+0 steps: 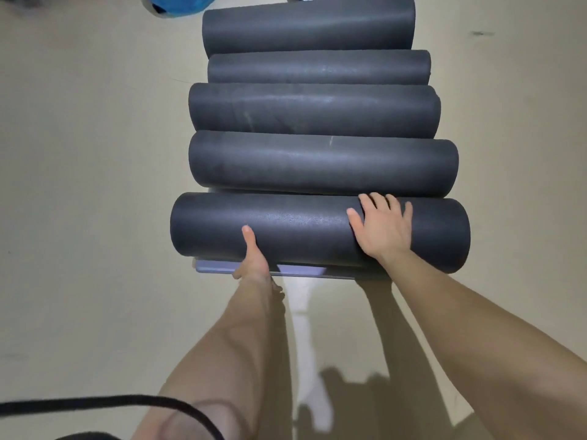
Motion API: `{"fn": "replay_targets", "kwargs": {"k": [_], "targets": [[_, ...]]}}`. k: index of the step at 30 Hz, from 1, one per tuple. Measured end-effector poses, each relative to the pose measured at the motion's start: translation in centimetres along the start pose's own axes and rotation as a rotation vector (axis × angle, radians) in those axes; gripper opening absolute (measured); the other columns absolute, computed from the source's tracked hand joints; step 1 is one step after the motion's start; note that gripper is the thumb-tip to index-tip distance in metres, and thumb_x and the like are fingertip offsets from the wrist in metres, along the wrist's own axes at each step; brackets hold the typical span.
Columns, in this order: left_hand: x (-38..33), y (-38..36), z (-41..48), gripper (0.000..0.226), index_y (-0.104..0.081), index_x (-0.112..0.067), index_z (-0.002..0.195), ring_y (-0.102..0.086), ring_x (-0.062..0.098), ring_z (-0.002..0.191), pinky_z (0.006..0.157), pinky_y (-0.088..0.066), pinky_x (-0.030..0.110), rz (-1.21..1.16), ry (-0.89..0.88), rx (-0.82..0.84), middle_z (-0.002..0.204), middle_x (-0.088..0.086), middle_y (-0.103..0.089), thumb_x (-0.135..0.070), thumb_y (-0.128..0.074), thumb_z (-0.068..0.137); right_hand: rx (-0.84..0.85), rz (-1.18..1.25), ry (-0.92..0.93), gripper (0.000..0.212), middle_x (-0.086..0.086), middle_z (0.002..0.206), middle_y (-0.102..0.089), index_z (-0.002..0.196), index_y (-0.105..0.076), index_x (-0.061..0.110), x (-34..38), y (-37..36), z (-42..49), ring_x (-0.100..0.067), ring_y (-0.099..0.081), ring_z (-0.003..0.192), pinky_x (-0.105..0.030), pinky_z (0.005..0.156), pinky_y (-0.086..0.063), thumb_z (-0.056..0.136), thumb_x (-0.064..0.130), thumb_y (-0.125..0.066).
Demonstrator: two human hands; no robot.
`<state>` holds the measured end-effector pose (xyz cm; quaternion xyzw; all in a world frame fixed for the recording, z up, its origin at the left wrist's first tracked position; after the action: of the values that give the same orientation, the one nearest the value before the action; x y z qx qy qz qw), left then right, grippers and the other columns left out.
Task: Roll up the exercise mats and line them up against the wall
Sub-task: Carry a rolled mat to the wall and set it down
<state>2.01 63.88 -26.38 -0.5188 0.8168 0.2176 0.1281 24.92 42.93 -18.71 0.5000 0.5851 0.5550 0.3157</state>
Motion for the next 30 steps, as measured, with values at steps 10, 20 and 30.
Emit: {"fn": "replay_targets", "kwargs": {"k": [10,20,30], "targets": [[2.8,-3.7,-0.5,0.13,-0.032,-0.027,0.16,-0.049,0.042,0.136,0.116,-0.038,0.062,-0.174,0.018,0.255,0.148,0.003,-0.053,-0.102,-0.057,0.057,0.357,0.174,0.121,0.102,-0.003,0.147,-0.055,0.148,-0.045,0.026,4.7,-0.6,4.8,-0.033,-0.048,0.134,-0.047,0.107,-0.041,0.067,0.08,-0.076],[4.2,-4.9,-0.4,0.117,-0.054,-0.026,0.142,-0.055,0.015,0.131,0.116,-0.041,0.037,-0.281,-0.012,0.317,0.139,-0.009,-0.062,-0.096,-0.071,0.05,0.443,0.038,0.184,0.116,-0.004,0.158,-0.037,0.155,-0.039,0.032,5.1,-1.6,3.2,-0.032,-0.035,0.145,-0.051,0.113,-0.031,0.06,0.09,-0.07],[3.6,-5.3,-1.7,0.091,-0.053,-0.012,0.131,-0.077,0.028,0.097,0.084,-0.064,0.046,-0.16,-0.106,0.283,0.112,0.008,-0.076,-0.064,-0.09,0.066,0.439,-0.186,0.285,0.14,-0.007,0.149,-0.044,0.156,-0.02,0.035,6.6,-2.1,-0.3,-0.037,-0.042,0.133,-0.059,0.109,-0.035,0.04,0.092,-0.073]]}}
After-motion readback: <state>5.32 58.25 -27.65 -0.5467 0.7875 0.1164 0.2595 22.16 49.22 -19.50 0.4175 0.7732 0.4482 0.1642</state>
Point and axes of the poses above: each hand's wrist, its own z-axis towards the middle knuckle, its own y-axis out of the back of the hand, x = y × z, the point moved 10 cm from there along z, towards the middle knuckle
